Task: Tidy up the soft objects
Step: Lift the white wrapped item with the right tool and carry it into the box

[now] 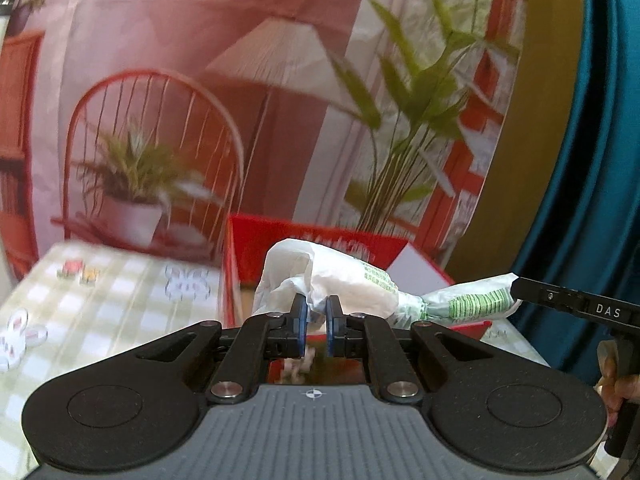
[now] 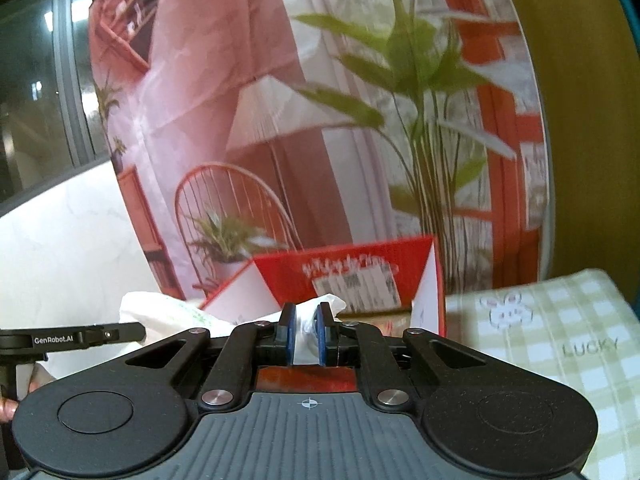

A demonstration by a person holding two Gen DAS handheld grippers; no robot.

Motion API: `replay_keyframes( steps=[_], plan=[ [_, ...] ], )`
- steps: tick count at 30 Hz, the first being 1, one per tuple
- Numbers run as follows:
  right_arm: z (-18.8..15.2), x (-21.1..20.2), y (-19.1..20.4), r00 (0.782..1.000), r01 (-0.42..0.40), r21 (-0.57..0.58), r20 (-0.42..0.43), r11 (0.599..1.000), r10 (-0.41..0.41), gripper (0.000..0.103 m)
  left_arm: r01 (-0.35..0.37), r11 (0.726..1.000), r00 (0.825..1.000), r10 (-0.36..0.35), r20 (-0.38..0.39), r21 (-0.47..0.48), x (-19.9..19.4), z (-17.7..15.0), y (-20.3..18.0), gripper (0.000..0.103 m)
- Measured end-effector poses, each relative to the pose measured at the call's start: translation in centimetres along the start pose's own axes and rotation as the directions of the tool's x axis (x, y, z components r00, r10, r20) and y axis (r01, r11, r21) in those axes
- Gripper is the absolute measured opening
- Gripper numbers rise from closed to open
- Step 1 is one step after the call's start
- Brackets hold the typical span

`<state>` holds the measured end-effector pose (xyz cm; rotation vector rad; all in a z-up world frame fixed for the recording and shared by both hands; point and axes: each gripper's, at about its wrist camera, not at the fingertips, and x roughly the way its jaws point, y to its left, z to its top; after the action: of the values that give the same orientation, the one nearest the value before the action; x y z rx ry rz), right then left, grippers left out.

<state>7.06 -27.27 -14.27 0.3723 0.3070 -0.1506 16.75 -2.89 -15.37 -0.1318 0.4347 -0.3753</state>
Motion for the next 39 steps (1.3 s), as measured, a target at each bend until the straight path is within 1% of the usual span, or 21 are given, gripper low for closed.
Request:
replay_keyframes(
  steps=[6,8,11,17,24,27,32,39],
  plan=[
    [2.6,1.2,-0.3,1.0,0.014,-0.033,0.026,0.999,-0.013,0.01,0.011,1.0,1.0,-0.011,0.002,0.027,2.2,2.4,-0.7,0.01],
    [3.3,2.0,-0.5,0.999,0.025,-0.051,0.023,0.998,-0.024,0.01,0.016,1.0,1.0,-0.015,-0.018,0.027,3.3,2.9,-0.6,0.01],
    [4.1,3.5,-1.3,0.999,0.035,-0.047,0.003,0.998,-0.035,0.01,0.036,0.999,0.996,-0.034,-0.083,0.018,5.2,3.5,-0.3,0.01],
    [4.5,7.0,-2.3,0.995,0.057,-0.077,-0.08,0.995,-0.064,0.01,0.035,0.999,0.982,-0.029,-0.189,0.029,8.8,3.6,0.4,0.01],
    [3.5,10.0,-2.6,0.978,0.065,-0.111,-0.19,0.992,-0.086,0.01,0.034,0.998,0.959,-0.017,-0.284,0.053,11.7,3.0,0.6,0.01],
    [3.1,11.0,-3.0,0.969,0.069,-0.109,-0.231,0.992,-0.093,0.01,0.038,0.997,0.949,-0.016,-0.315,0.064,12.5,2.8,0.7,0.01],
    [2.8,12.6,-3.3,0.951,0.068,-0.126,-0.291,0.99,-0.102,0.01,0.034,0.998,0.935,-0.012,-0.355,0.054,13.5,2.3,1.2,0.01],
    [2.2,14.1,-3.5,0.932,0.067,-0.129,-0.345,0.989,-0.108,0.01,0.03,0.998,0.922,-0.004,-0.388,0.06,14.4,2.2,1.6,0.01]
  ],
)
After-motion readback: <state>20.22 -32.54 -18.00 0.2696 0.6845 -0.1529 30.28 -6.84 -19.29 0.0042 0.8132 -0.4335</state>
